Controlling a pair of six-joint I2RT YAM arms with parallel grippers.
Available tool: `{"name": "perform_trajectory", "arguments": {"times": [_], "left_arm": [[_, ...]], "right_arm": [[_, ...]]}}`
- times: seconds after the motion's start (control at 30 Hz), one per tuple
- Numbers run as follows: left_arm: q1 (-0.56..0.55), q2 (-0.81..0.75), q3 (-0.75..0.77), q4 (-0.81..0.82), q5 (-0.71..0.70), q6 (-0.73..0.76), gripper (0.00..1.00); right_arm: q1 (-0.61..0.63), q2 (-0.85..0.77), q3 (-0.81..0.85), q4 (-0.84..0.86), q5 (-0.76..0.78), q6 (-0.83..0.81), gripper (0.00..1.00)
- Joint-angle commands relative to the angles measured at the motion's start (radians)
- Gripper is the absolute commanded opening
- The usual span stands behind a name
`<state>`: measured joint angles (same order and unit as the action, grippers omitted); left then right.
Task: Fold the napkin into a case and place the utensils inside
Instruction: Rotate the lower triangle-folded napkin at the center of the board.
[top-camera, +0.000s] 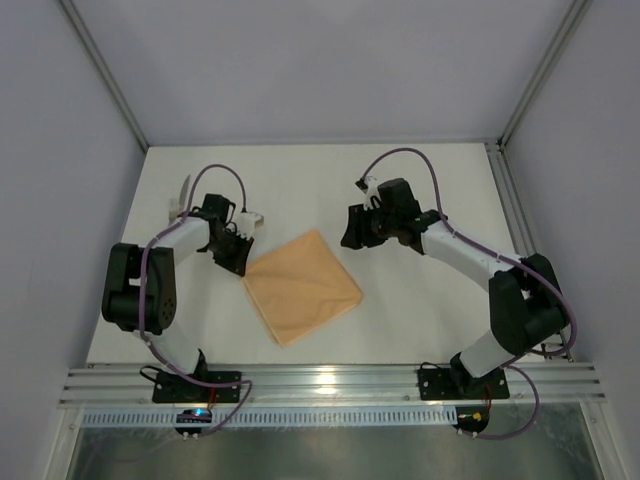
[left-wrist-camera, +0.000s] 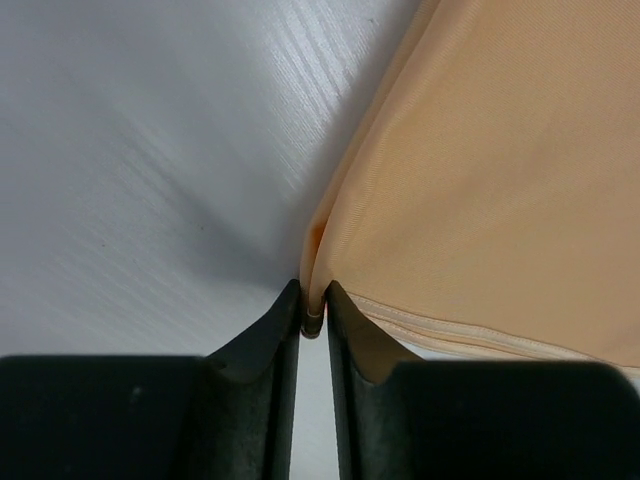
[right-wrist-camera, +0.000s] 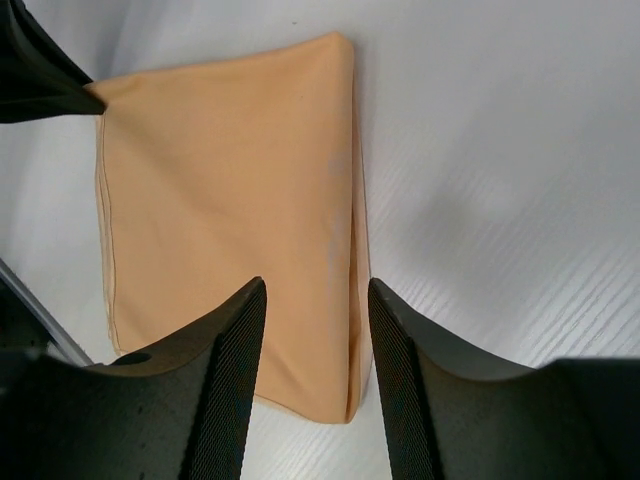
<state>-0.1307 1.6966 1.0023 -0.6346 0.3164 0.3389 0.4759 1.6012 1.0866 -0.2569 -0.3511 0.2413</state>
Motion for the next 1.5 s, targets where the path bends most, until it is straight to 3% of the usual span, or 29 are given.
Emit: {"name": "perform_trajectory", "arguments": {"times": [0.0, 0.13, 0.23, 0.3, 0.4, 0.43, 0.47, 0.5, 0.6, 0.67, 0.77, 0.87, 1.03, 1.2, 1.47], "left_arm": [[0.002, -0.011, 0.019, 0.001, -0.043, -0.009, 0.20], [0.002, -0.023, 0.047, -0.014, -0.051, -0.015, 0.39], [0.005, -0.058, 0.053, -0.020, -0.060, -0.017, 0.44], [0.003, -0.077, 0.053, -0.025, -0.066, -0.015, 0.47], [0.005, -0.097, 0.052, -0.042, -0.071, -0.015, 0.49], [0.005, -0.097, 0.050, -0.043, -0.076, -0.015, 0.49], [0.005, -0.092, 0.048, -0.039, -0.080, -0.021, 0.49], [0.005, -0.086, 0.048, -0.036, -0.091, -0.024, 0.49], [0.003, -0.063, 0.052, -0.017, -0.094, -0.046, 0.50], [0.005, -0.055, 0.050, -0.011, -0.076, -0.054, 0.50], [0.003, -0.043, 0.047, 0.004, -0.073, -0.070, 0.50], [0.003, -0.031, 0.045, 0.015, -0.068, -0.074, 0.49], [0.000, -0.020, 0.024, 0.030, -0.065, -0.077, 0.40], [-0.001, -0.012, 0.004, 0.030, -0.068, -0.071, 0.23], [-0.001, -0.035, -0.045, 0.021, -0.073, -0.040, 0.07]], "right_arm": [[0.000, -0.067, -0.086, 0.123, -0.012, -0.017, 0.50], [-0.040, -0.116, -0.158, 0.312, -0.101, 0.079, 0.51], [-0.045, -0.207, -0.206, 0.383, 0.030, 0.076, 0.55], [-0.036, -0.315, -0.238, 0.398, 0.206, 0.027, 0.69], [-0.013, -0.424, -0.286, 0.432, 0.369, -0.146, 0.80], [-0.013, -0.488, -0.304, 0.458, 0.420, -0.170, 0.90], [-0.016, -0.518, -0.356, 0.494, 0.475, -0.128, 0.99], [-0.022, -0.550, -0.378, 0.537, 0.521, -0.075, 0.99], [-0.039, -0.684, -0.494, 0.617, 0.564, 0.128, 0.99], [-0.037, -0.711, -0.514, 0.614, 0.332, 0.067, 0.87], [-0.036, -0.629, -0.414, 0.167, 0.267, 0.119, 0.69], [-0.016, -0.584, -0.468, 0.042, 0.219, 0.137, 0.63], [0.020, -0.633, -0.628, 0.067, 0.170, 0.245, 0.76], [0.032, -0.571, -0.669, 0.162, 0.109, 0.299, 0.73], [0.050, -0.341, -0.673, 0.388, 0.064, 0.374, 0.67]]}}
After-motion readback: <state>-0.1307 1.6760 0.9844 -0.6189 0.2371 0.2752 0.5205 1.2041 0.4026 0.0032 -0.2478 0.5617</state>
